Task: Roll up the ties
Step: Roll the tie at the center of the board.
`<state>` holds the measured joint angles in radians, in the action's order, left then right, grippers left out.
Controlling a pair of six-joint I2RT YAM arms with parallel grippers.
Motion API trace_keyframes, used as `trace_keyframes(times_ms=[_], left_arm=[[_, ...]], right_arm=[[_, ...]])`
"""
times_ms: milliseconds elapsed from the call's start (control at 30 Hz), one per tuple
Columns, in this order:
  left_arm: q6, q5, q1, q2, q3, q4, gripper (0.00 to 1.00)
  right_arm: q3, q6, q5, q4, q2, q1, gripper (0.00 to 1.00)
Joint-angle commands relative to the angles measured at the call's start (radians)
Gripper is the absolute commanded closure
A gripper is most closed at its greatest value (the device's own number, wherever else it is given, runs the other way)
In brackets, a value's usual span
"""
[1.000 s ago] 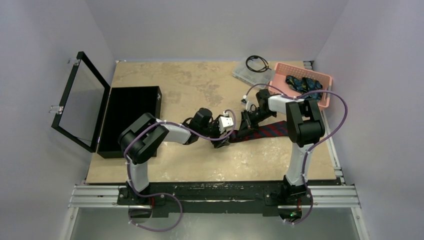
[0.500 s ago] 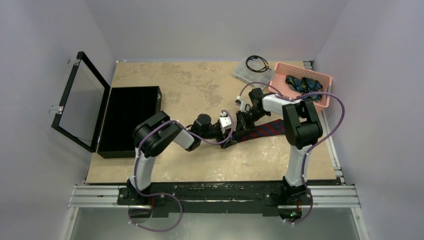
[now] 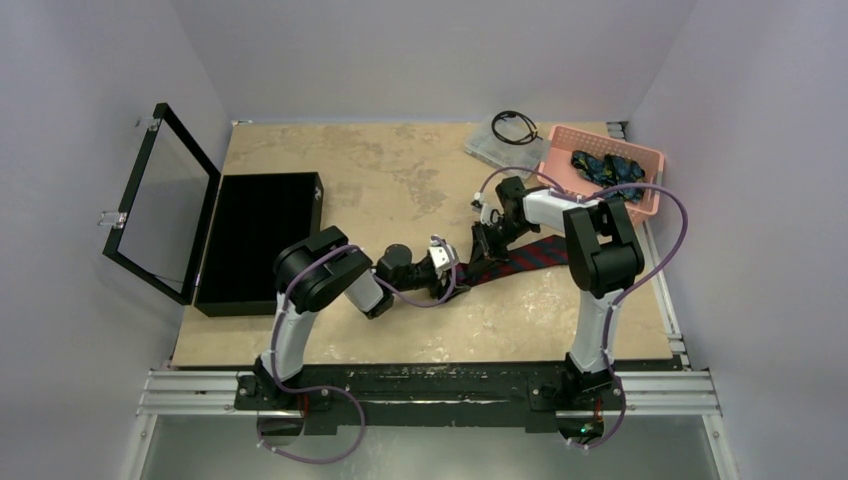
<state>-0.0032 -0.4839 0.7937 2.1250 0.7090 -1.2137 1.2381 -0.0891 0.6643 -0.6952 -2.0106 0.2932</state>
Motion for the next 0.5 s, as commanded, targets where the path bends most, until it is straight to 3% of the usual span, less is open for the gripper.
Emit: trace_keyframes(times_ms=[0,200,467], left_arm=[[0.043,-0.021,-0.030,-0.013,-0.094,0.043,0.39],[0.041,-0.030,-0.018,0.054,-0.016,0.040,0.43],[0.073,-0.058,-0.019,0.032,-0.004,0.078,0.64]], right_arm=[[-0.040,0.041,-0.357,0.122,-0.090,0.011,1.00],[-0.060,0.049,-0.347,0.125,-0.107,0.011,1.00],[-0.046,0.043,-0.310,0.132,-0.136,0.012,1.00]])
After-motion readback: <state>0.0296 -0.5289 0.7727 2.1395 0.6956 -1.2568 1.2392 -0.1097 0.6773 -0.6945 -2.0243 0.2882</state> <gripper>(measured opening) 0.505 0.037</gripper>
